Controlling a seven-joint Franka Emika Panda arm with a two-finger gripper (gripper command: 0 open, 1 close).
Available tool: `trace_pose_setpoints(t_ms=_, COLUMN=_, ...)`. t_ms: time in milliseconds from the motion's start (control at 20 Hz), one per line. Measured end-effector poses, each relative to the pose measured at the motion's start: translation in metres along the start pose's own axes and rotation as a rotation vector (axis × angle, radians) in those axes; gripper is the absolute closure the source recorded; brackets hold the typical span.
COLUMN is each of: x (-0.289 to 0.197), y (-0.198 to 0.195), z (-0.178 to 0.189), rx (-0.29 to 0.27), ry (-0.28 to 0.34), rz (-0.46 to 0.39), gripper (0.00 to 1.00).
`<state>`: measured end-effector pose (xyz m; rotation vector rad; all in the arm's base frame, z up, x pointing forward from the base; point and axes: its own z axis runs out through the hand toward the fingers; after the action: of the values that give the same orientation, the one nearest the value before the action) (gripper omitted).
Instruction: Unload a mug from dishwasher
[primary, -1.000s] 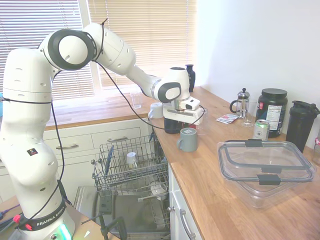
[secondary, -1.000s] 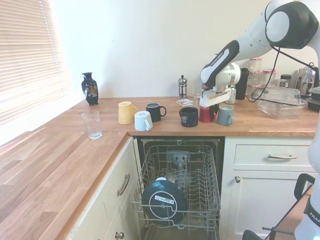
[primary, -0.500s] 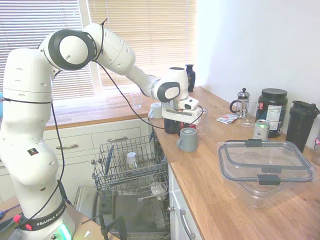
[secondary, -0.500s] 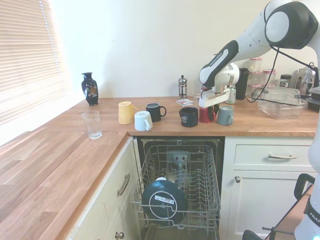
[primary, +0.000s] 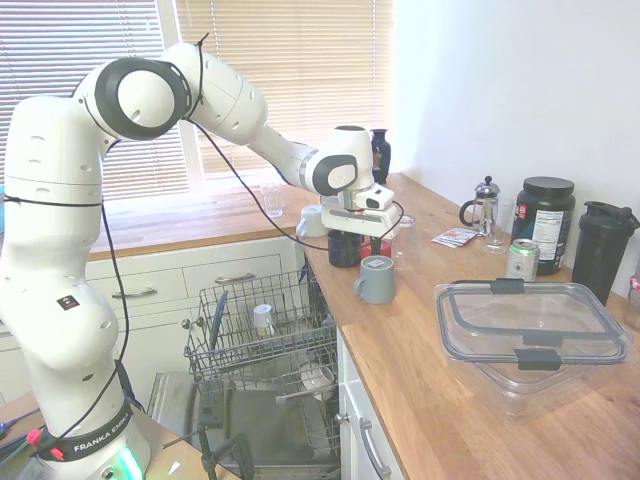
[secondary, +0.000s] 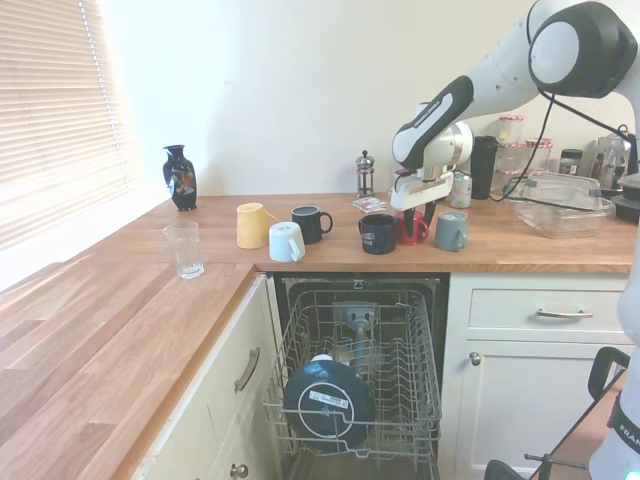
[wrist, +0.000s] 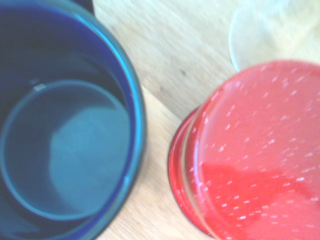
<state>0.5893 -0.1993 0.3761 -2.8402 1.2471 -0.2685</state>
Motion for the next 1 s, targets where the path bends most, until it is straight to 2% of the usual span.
trace_pose_setpoints(t_ms=250, x=0.002, y=0.008, z=-0.044, rx=0.036, ry=0.043, rz=0.014, gripper=0.0)
trace_pose_setpoints(t_ms=550, x=-0.015, y=0.024, z=-0.079, rx=0.071, ry=0.066, rz=0.025, gripper=0.0)
trace_pose_setpoints(t_ms=750, x=-0.049, y=0.035, z=-0.106, rx=0.102, ry=0.09, rz=0.004, gripper=0.0)
trace_pose_setpoints(t_ms=1000, x=-0.123, y=0.037, z=-0.131, rx=0.131, ry=0.12, rz=-0.077, gripper=0.0)
